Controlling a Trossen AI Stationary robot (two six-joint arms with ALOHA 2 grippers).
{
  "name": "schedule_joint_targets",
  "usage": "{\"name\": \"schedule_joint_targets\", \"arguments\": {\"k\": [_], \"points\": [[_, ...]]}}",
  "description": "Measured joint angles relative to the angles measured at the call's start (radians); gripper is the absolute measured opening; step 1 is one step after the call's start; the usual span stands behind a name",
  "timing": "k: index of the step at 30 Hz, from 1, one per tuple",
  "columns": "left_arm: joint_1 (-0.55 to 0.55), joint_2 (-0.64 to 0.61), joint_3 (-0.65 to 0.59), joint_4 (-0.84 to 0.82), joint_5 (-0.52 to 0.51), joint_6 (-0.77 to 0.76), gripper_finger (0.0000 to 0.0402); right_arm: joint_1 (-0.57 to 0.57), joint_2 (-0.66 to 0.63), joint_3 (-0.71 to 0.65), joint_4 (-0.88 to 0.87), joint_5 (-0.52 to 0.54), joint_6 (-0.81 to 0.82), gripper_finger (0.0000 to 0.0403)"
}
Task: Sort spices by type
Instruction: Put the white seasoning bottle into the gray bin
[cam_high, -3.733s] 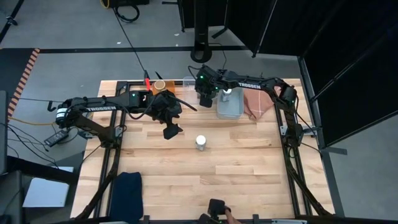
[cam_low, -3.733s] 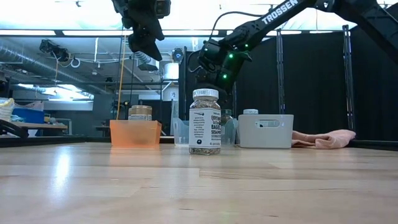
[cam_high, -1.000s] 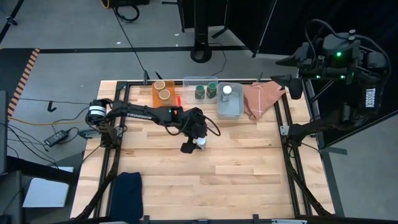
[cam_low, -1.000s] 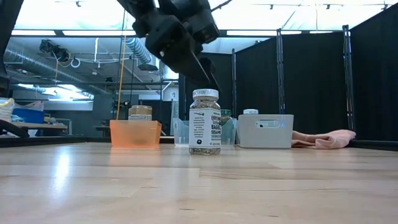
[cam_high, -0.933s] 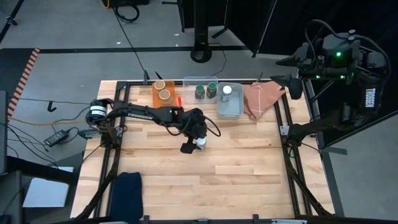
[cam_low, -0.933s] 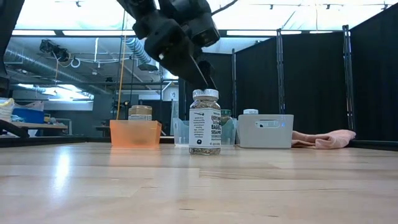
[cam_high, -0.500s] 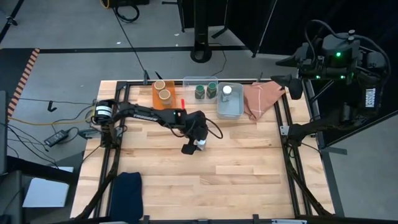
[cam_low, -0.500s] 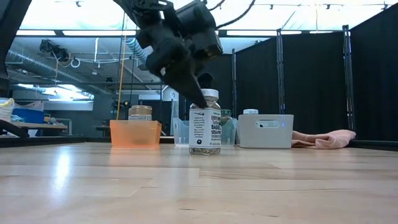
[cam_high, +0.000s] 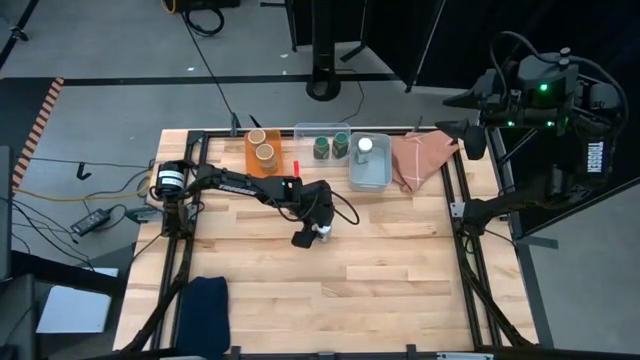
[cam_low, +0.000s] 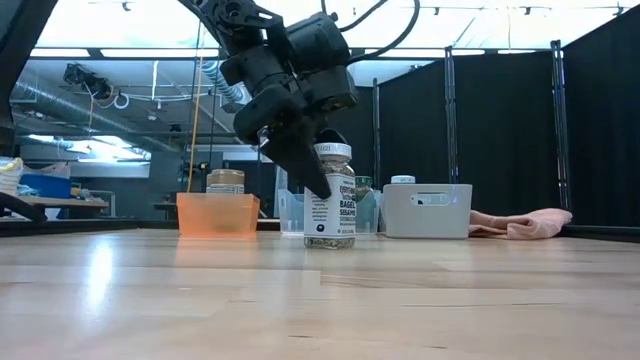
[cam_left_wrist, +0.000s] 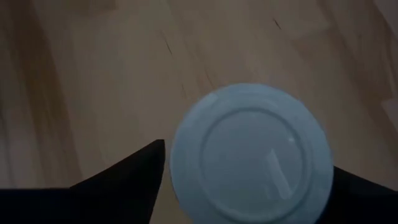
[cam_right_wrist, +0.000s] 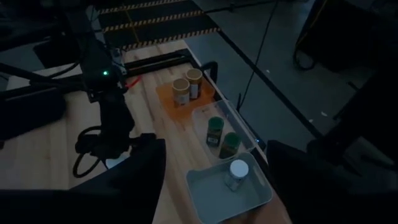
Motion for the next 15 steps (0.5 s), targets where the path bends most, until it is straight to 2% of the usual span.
{"name": "schedule_joint_targets", "arguments": {"k": [10,15], "points": [[0.0,-0.001,0.0,0.002,0.0,-0.019,0.021,0.0,0.0,0.0,0.0,0.008,0.0,0.0277],[0.0,-0.004,0.0,0.004,-0.023,-0.086,0.0195,0.0,-0.002,0.0,0.0,0.008,0.002,0.0276]]}}
